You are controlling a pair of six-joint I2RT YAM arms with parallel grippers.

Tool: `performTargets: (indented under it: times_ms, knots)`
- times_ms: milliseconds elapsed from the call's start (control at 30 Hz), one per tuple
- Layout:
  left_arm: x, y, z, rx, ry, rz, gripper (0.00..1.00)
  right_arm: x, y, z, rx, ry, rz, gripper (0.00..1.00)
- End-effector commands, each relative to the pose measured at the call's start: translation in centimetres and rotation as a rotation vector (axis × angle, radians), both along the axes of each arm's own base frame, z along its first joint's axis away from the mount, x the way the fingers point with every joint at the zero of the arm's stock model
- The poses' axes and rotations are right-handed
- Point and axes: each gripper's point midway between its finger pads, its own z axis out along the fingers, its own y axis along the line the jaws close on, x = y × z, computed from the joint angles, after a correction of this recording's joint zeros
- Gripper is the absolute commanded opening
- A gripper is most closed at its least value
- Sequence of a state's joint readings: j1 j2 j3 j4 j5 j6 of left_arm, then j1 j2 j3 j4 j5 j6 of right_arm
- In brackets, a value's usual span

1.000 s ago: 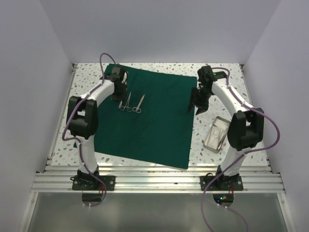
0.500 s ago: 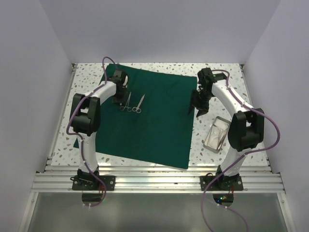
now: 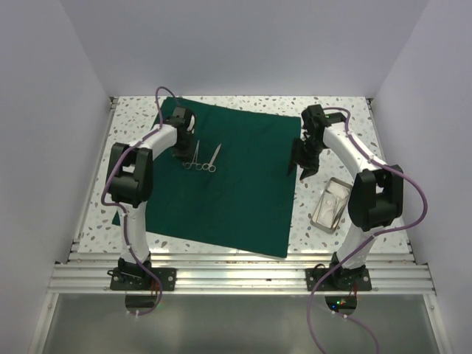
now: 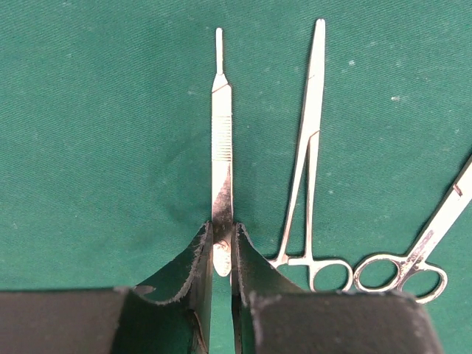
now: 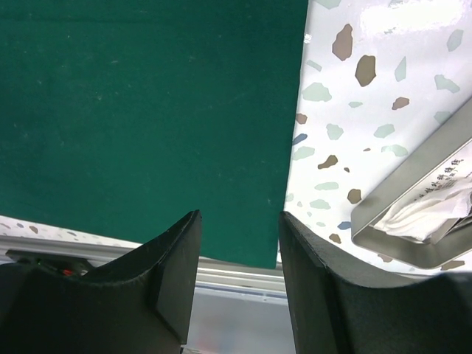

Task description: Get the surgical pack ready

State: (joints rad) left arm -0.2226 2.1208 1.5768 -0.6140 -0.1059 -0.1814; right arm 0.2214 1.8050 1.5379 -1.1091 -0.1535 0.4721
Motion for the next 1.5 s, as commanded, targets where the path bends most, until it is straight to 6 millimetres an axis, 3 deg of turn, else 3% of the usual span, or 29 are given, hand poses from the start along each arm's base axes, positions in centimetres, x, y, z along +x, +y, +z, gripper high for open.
performTargets:
  times_ms: [0,167,300,500,667,800,967,1067,1267,1333,1467]
  knots:
    - [0.1,1.2,-1.6,0.019,0.015,0.030,0.03,0.0,0.4,1.8,0.039,-0.056,-0.003,0.50]
    - [1.0,1.1,1.6,0.004,-0.042,0.044,0.00,0.8,1.3,2.4,0.053,-0.073,0.002,0.50]
    - [1.6,-0.2,4.9,-0.073,-0.100,0.035,0.00,1.3,3.1,2.6,0.080,-0.081,0.026,0.50]
    - [0.6,-1.7,6.6,-0.166,-0.102,0.021,0.00,3.2,6.6,2.7,0.209,-0.103,-0.004,0.50]
    - [-0.6,-2.9,8.8,-0.247,-0.123,0.004,0.00,5.3,11.2,3.0,0.369,-0.141,-0.016,0.51]
    - [-2.7,-5.5,10.0,-0.389,-0.103,-0.041,0.00,7.0,15.9,3.1,0.485,-0.170,-0.016,0.56]
    - [-5.5,-9.6,11.9,-0.512,-0.086,-0.108,0.00,10.2,21.7,4.7,0.575,-0.263,-0.008,0.59]
    - [-6.8,-11.7,12.5,-0.544,-0.075,-0.152,0.00,11.1,23.9,5.0,0.605,-0.273,-0.012,0.60]
    - [-8.4,-13.8,13.1,-0.567,-0.061,-0.195,0.00,11.0,25.0,5.1,0.608,-0.284,-0.007,0.60]
    - [-8.5,-14.2,13.4,-0.579,-0.067,-0.199,0.00,10.6,25.0,4.4,0.597,-0.265,-0.009,0.59]
    - [-8.7,-14.6,14.4,-0.596,-0.088,-0.214,0.00,9.9,25.1,3.7,0.597,-0.244,-0.007,0.52]
